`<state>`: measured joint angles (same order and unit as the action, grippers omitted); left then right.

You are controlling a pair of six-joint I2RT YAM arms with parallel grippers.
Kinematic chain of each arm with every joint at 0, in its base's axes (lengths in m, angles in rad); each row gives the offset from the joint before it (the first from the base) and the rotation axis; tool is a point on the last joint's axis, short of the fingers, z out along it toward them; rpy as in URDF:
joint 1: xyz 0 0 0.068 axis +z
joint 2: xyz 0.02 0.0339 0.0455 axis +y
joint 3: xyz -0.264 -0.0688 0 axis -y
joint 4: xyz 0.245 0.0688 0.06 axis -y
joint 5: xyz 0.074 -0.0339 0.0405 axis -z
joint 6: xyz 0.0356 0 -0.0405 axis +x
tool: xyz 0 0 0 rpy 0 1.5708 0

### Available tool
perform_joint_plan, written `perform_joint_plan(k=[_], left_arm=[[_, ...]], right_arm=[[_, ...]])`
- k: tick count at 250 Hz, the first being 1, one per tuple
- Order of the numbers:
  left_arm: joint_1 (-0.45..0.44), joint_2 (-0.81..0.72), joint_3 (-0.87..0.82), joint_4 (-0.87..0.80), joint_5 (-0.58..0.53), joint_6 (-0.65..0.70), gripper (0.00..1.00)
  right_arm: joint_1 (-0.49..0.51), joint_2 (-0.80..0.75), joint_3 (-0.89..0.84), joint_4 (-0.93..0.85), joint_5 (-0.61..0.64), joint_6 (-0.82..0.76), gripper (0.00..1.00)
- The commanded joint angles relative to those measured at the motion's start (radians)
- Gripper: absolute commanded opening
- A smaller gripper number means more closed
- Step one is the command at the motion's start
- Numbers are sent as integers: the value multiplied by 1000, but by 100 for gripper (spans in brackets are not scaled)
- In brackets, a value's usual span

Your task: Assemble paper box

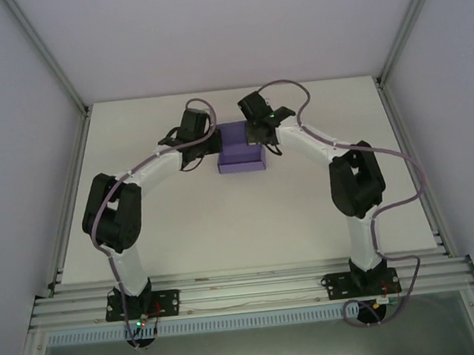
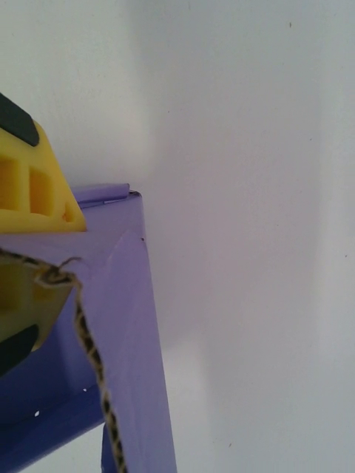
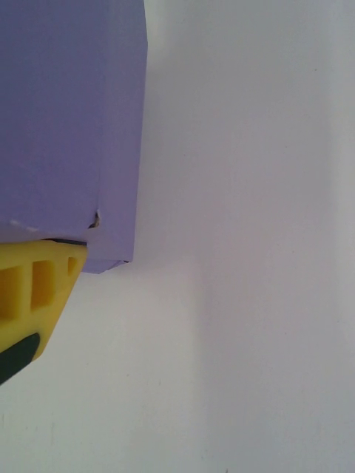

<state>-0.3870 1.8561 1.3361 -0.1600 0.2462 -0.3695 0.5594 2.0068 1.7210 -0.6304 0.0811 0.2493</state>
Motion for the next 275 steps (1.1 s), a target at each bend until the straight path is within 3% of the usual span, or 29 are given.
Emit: perform_joint_plan(k=[1,32,67,127,182,275], left_arm=[[-32,-12,-17,-35,57,-7,4],[-34,-11,-15,-19,78,-16,4],[-34,-27,-7,-15,90,-16,4],[-36,-53,30,-19,89,-13,4],[-35,-68,90,-38,105,10,4],[-37,-2,82,41,168,-58,4]], right_arm=[[31,19,61,-19,-12,-13,4],[30,59,123,-89,-36,-25,4],[28,98,228,-211,20,-72,5],[29,130,325,-271,89,-177,6],[27,75,236,-174,-4,-297,7],[10,3,29,74,-67,-62,4]])
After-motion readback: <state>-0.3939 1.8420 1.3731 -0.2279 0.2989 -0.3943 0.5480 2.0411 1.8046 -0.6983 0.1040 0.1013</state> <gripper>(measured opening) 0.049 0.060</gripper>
